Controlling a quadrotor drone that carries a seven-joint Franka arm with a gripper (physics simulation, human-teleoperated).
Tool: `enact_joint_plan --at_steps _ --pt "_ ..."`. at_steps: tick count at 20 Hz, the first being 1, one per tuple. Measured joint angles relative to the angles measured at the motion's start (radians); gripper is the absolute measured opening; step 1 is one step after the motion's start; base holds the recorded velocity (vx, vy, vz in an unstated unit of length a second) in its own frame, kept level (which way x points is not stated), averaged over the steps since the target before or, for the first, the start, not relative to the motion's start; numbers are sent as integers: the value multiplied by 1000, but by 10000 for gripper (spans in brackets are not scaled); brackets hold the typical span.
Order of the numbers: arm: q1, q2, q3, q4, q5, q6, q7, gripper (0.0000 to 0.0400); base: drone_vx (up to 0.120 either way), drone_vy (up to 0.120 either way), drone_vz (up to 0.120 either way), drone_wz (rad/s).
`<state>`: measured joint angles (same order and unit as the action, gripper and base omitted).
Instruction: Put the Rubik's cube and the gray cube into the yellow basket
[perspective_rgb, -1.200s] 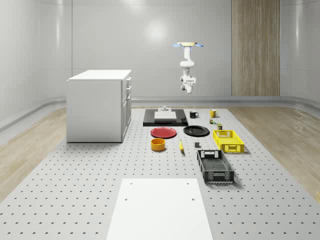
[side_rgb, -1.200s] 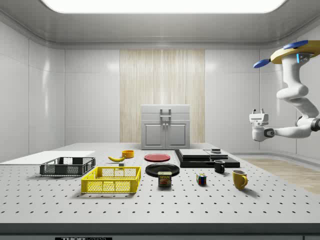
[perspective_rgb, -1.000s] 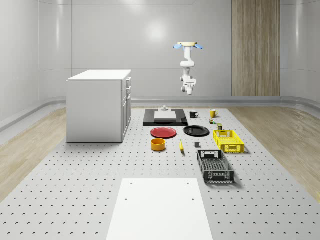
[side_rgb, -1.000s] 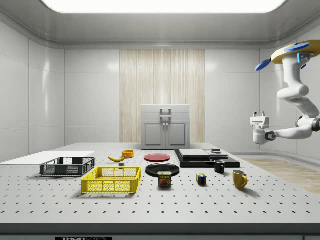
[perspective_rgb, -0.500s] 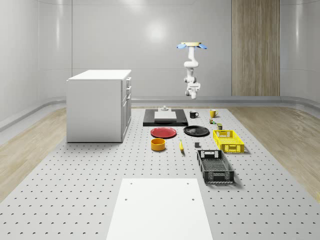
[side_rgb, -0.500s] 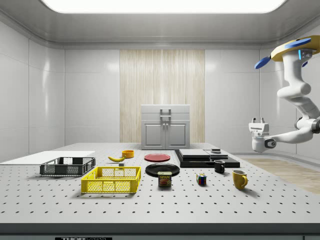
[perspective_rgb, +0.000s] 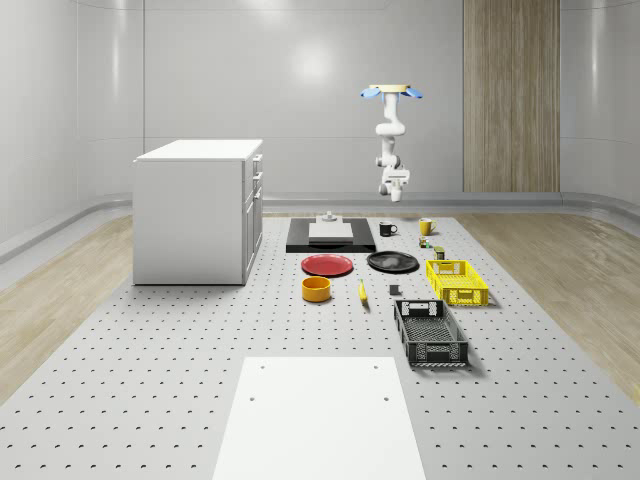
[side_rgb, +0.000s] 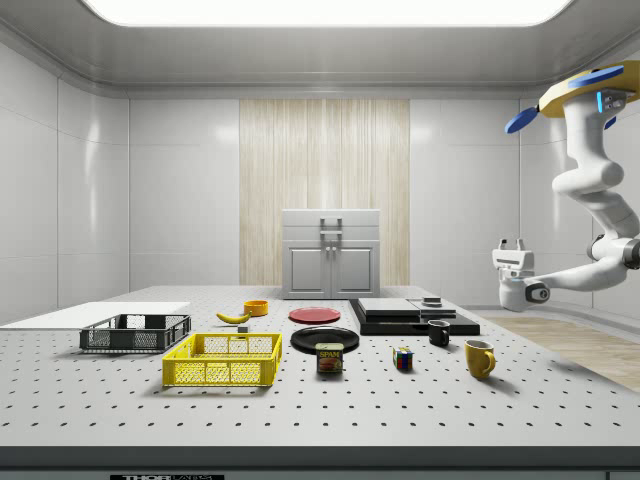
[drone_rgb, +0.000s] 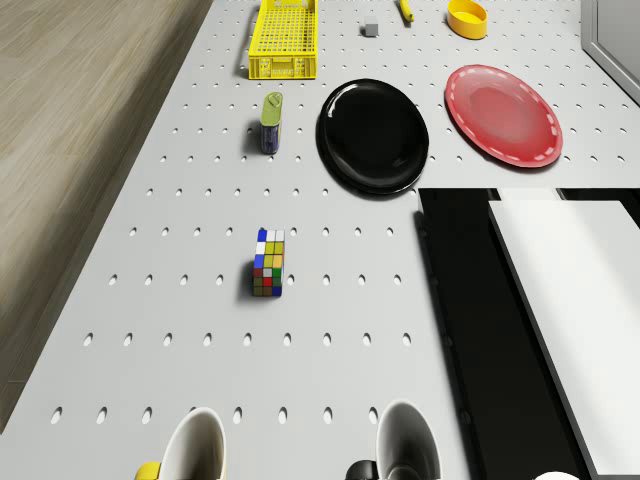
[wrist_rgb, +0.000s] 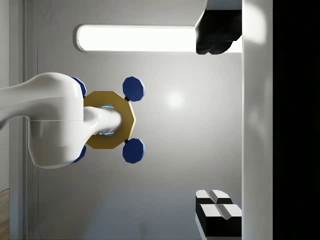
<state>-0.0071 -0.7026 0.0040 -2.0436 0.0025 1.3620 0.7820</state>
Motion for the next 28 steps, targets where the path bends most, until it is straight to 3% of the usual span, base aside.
enact_joint_plan --at_steps 9,28 --pt "-1 -3 1 0 0 4 0 400 120 120 0 0" --pt "-6 -13 13 -10 -16 18 1 400 120 0 0 0"
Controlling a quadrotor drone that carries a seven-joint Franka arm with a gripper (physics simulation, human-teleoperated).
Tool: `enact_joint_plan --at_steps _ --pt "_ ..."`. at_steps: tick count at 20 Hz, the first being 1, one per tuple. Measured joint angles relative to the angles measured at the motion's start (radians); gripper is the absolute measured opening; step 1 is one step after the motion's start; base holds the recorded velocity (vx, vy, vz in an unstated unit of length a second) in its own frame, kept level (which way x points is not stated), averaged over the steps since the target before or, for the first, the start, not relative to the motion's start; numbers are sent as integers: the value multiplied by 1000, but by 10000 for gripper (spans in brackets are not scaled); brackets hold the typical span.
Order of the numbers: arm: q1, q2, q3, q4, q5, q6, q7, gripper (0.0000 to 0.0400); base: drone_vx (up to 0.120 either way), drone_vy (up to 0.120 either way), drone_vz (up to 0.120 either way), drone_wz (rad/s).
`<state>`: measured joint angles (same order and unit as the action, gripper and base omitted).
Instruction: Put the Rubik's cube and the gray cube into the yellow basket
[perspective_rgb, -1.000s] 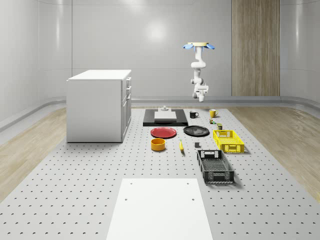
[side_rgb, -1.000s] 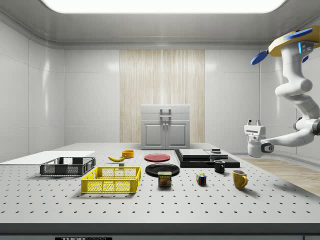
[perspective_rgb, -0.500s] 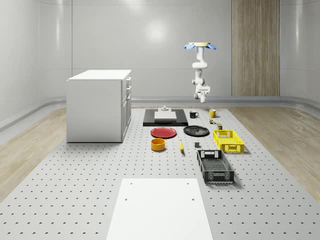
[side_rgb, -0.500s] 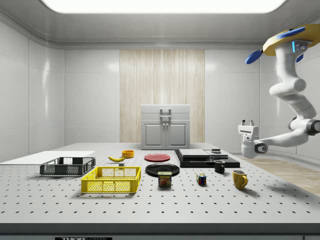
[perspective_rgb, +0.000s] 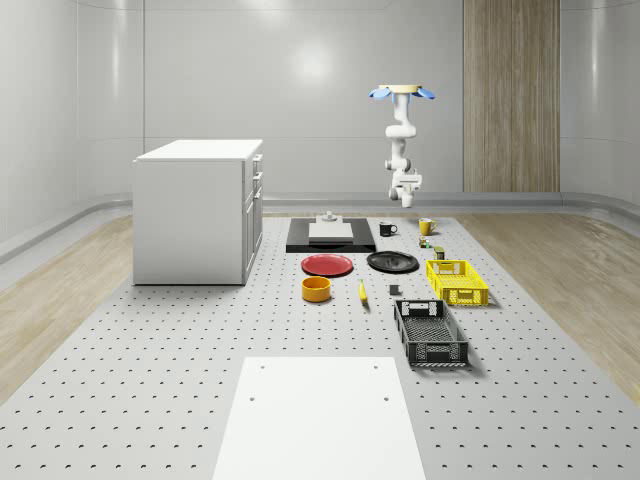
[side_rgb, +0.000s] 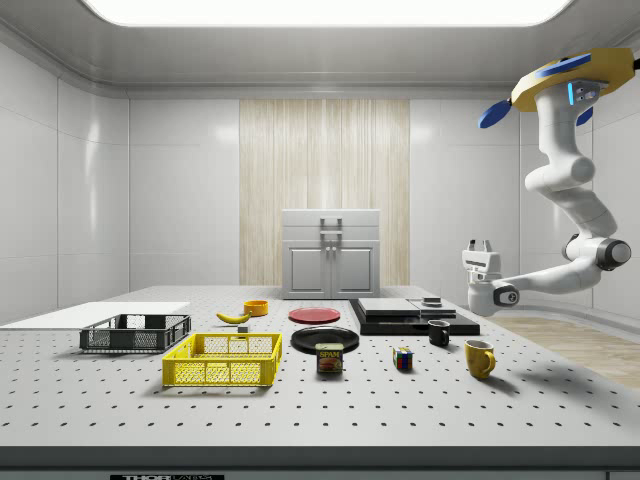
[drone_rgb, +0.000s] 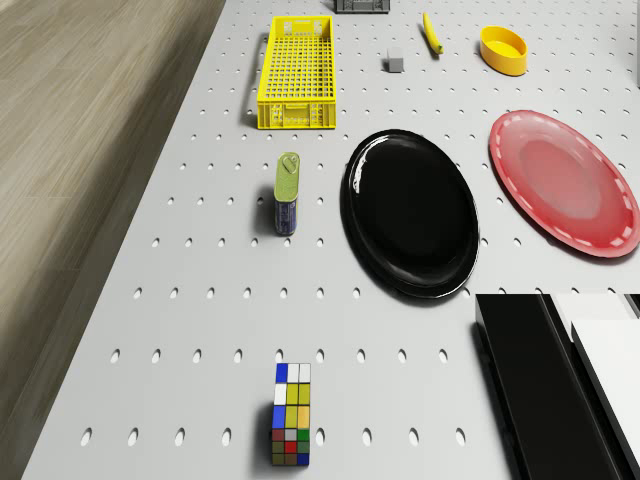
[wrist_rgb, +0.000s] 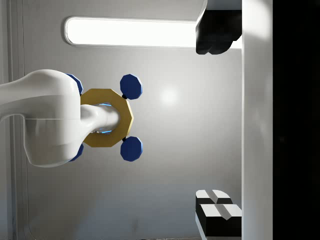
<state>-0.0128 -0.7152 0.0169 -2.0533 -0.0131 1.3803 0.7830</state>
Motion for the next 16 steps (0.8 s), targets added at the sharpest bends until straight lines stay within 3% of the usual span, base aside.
enact_joint_plan --at_steps 10,16 --pt "-16 -6 53 -8 -74 8 10 400 120 0 0 0" --pt "-51 -14 163 -31 -230 16 31 400 120 0 0 0"
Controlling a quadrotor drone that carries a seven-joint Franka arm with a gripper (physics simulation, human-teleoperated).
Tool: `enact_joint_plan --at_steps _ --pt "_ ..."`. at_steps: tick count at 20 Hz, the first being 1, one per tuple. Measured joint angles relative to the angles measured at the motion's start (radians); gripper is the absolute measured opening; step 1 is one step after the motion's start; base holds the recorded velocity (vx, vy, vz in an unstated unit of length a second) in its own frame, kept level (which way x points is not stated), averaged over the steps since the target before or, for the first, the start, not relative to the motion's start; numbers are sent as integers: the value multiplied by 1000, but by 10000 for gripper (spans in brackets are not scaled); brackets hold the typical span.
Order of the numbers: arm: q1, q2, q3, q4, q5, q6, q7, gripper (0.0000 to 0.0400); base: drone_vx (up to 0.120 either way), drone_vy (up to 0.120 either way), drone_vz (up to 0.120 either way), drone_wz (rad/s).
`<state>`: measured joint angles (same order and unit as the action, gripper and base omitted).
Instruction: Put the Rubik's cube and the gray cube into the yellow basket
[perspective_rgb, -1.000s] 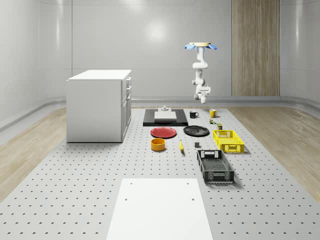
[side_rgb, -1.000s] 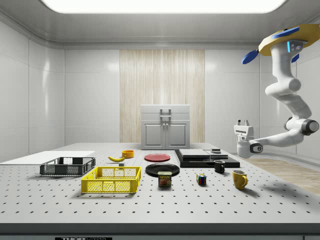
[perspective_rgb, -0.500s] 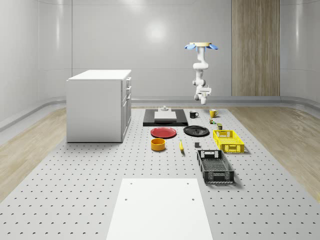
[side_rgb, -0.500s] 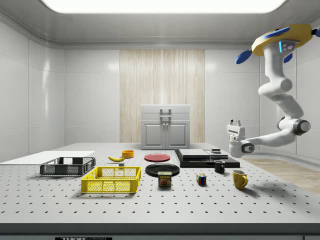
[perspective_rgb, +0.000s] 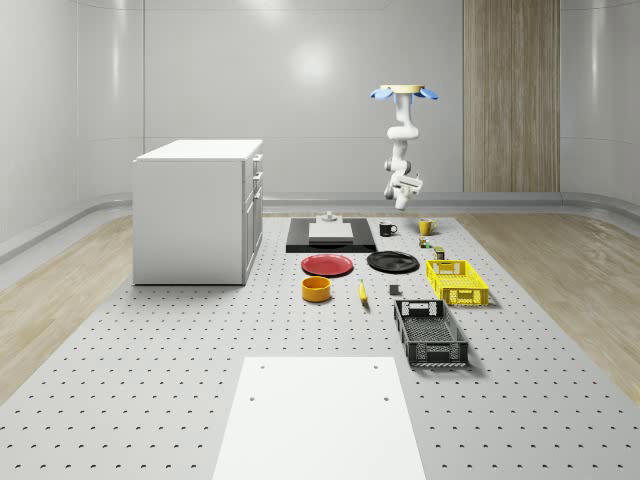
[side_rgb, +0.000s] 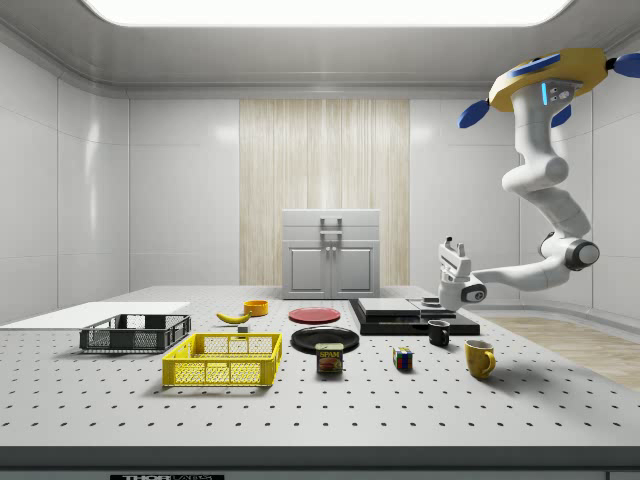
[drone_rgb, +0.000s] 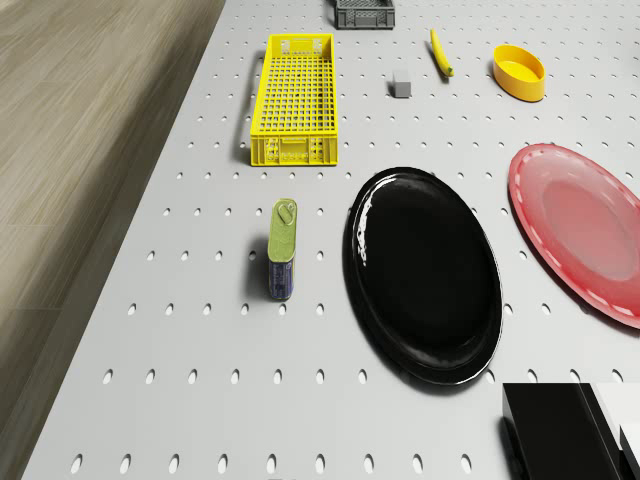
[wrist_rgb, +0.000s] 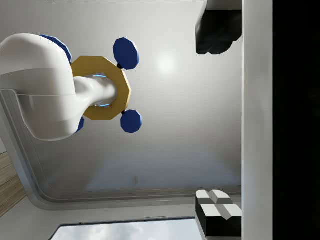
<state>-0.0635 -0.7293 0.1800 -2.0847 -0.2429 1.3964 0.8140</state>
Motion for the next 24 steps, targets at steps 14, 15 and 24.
enact_joint_plan --at_steps 14,15,24 --pt "-387 -137 739 -595 -1244 -9 341 400 120 0 -60 0" --pt "-442 -151 784 -642 -1333 -30 386 400 120 0 -120 0" --pt "-825 -256 1005 -799 -1702 -203 655 400 120 0 -111 0"
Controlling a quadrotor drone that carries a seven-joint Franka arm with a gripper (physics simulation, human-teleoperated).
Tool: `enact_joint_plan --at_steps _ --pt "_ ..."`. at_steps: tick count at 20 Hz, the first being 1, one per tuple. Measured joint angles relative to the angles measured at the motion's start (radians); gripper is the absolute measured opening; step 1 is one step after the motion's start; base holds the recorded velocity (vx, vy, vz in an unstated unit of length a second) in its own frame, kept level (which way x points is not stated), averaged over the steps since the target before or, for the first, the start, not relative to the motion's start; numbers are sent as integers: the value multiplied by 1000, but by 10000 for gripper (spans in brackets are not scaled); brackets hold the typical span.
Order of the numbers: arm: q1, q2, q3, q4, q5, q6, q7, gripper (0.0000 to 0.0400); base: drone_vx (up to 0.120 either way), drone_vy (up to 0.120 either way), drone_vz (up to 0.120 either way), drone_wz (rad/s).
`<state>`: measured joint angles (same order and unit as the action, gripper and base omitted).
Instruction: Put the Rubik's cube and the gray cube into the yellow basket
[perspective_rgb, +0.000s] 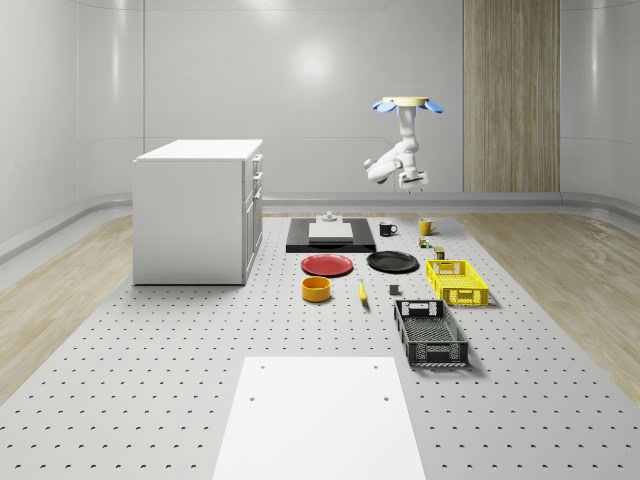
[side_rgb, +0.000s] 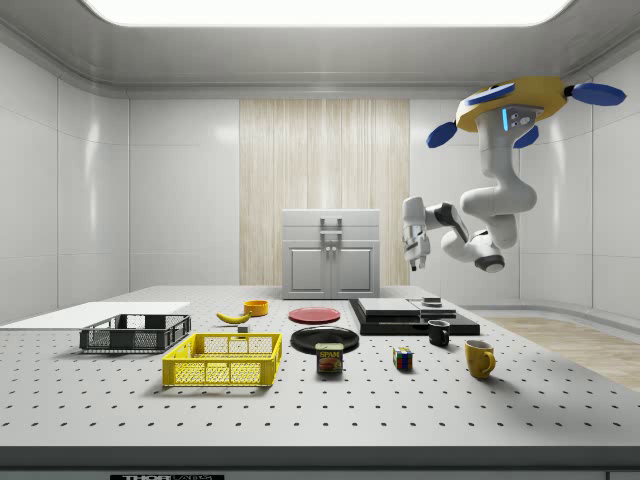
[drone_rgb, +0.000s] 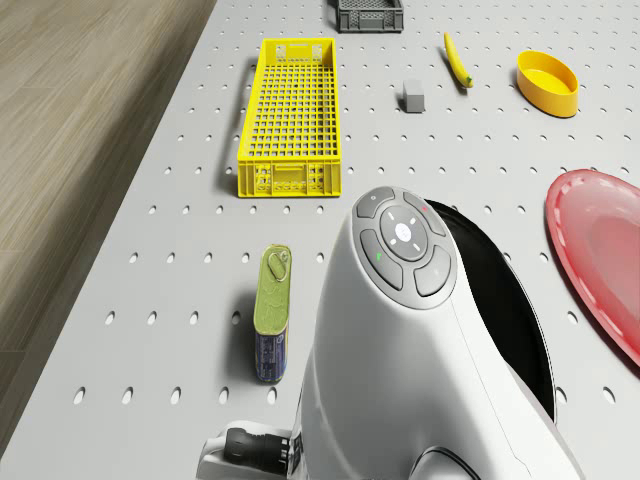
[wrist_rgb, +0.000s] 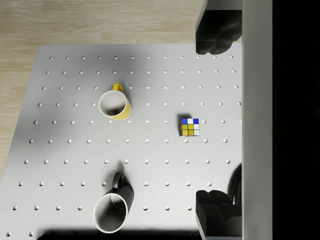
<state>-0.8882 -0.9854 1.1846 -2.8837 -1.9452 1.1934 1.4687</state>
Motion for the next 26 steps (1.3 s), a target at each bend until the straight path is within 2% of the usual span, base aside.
enact_joint_plan --at_steps 4,7,9,26 --pt "-75 -34 36 -10 -31 -24 49 400 120 120 0 0" --pt "-108 -56 53 -12 -38 -28 73 400 120 107 0 0" --pt "-124 -69 62 -12 -38 -26 84 400 80 0 -80 0" --pt "-182 -163 104 -8 0 38 132 400 0 0 -120 0"
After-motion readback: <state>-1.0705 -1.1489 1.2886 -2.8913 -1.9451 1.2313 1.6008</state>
